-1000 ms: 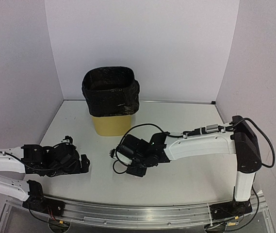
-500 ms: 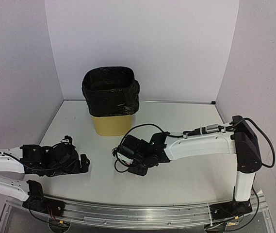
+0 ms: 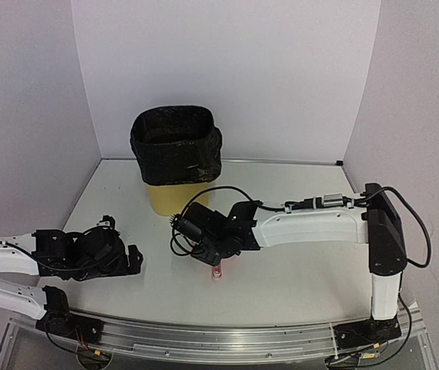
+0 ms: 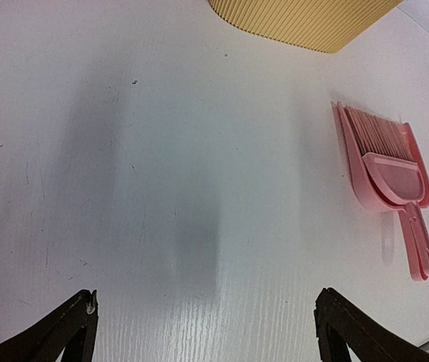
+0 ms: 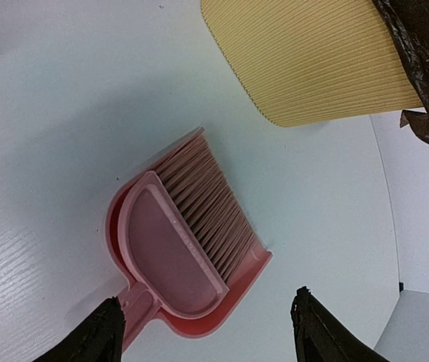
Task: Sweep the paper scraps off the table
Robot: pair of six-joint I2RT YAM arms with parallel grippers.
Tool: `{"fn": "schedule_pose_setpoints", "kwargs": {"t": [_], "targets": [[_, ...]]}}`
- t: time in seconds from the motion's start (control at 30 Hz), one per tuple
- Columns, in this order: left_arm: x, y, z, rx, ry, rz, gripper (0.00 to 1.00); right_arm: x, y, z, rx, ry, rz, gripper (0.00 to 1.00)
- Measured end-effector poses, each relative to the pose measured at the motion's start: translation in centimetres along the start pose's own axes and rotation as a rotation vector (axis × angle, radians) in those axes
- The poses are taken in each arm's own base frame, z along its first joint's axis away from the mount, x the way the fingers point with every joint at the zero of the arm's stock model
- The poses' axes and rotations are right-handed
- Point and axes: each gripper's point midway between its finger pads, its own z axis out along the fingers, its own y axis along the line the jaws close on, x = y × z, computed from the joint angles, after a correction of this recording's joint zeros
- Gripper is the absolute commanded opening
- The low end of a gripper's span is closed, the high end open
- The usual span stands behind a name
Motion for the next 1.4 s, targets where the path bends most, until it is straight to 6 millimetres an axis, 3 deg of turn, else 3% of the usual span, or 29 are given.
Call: {"fn": "schedule_pose_setpoints", "kwargs": {"t": [0.17,0.37,0.57,1.4], "targets": [[0.0,0.0,0.0,0.001,0.001,0.0,1.0,-0.6,0.1,0.9,0.024,0.002,0.012,0.73],[-0.1,-0.1,-0.2,0.012,-0.004,-0.006,1.0,0.5,0.8,2.7,0.021,0.046,0.002,0.73],[-0.1,0.0,-0.2,0.015,-0.005,-0.008,1.0,1.4,0.1,4.0,0.031,0.077,0.039,0.73],[0.4,1.0,-0.4,0.009,-0.001,-0.006,1.0,5.3,-1.0,6.8,-0.007,0.172,0.105,0.72]]}}
